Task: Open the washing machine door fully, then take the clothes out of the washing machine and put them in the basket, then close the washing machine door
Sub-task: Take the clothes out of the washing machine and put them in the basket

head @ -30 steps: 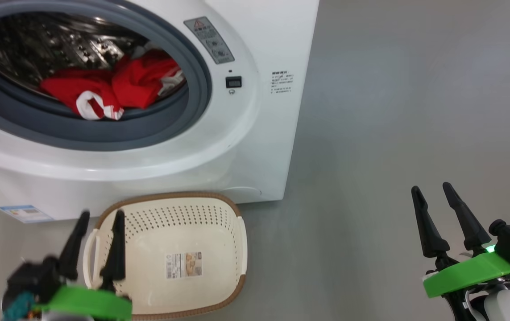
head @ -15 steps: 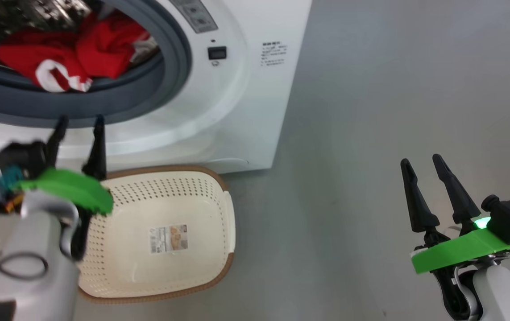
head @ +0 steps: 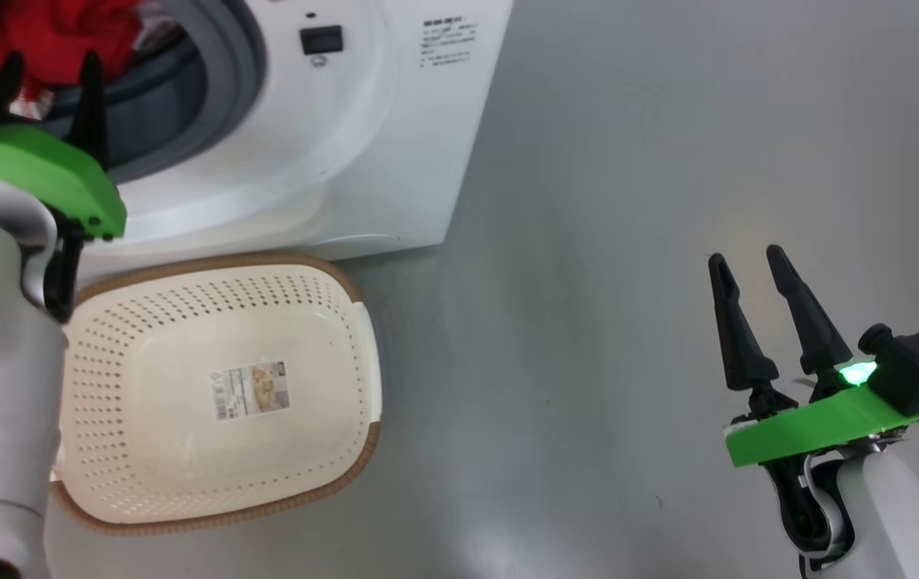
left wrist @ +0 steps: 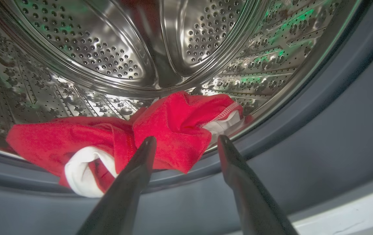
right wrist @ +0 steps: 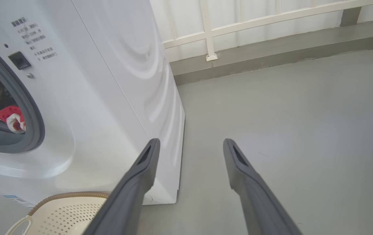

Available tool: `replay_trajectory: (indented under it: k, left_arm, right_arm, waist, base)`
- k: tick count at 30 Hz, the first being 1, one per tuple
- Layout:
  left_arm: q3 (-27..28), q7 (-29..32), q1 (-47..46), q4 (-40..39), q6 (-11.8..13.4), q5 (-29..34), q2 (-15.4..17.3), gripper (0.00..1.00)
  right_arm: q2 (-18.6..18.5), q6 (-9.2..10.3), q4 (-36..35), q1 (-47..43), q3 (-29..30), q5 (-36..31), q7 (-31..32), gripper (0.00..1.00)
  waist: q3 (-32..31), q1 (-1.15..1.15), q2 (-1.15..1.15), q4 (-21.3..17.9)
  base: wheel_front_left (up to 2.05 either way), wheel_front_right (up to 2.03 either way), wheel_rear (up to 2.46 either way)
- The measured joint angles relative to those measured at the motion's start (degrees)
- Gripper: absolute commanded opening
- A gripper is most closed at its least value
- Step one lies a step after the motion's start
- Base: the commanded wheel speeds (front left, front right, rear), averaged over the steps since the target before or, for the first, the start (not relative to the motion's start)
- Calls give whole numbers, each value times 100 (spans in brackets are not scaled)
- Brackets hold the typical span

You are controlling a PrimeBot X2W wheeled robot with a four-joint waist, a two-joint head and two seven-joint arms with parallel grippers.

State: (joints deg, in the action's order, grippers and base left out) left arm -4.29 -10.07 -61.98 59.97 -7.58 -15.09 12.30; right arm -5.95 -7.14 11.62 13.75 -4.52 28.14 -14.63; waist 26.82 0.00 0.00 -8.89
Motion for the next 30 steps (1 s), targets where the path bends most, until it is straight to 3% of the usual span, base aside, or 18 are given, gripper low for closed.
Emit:
replay_trajectory:
  k: [12,26,27,28,29,30]
  left_arm:
    - [-204,48,-986,970,57,112,244,100]
    - [-400,291,-1387,1383,294,202,520,100]
    - [-410,291,-1407,1393,307,202,521,83]
    - [-424,291,-1432,1402,309,202,525,55]
    - [-433,290,-1442,1402,309,202,530,43]
    - [-446,290,-1443,1405,309,202,532,12]
  right_arm:
    - [63,0,-78,292,-88,10,0,100]
    - [130,0,-176,445,-147,10,0,100]
    - [134,0,-185,454,-147,10,0,100]
    - [140,0,-187,454,-147,10,0,100]
    - [145,0,-187,454,-146,10,0,100]
    - [151,0,-187,454,-146,10,0,100]
  waist:
    - [451,0,0,-258]
    - [853,0,0,-465]
    - [863,0,0,-476]
    - [871,0,0,-488]
    - [876,0,0,-496]
    - [878,0,0,-503]
  base:
    - [0,0,0]
    - [0,0,0]
    - [0,0,0]
    - [0,0,0]
    - [0,0,0]
    - [0,0,0]
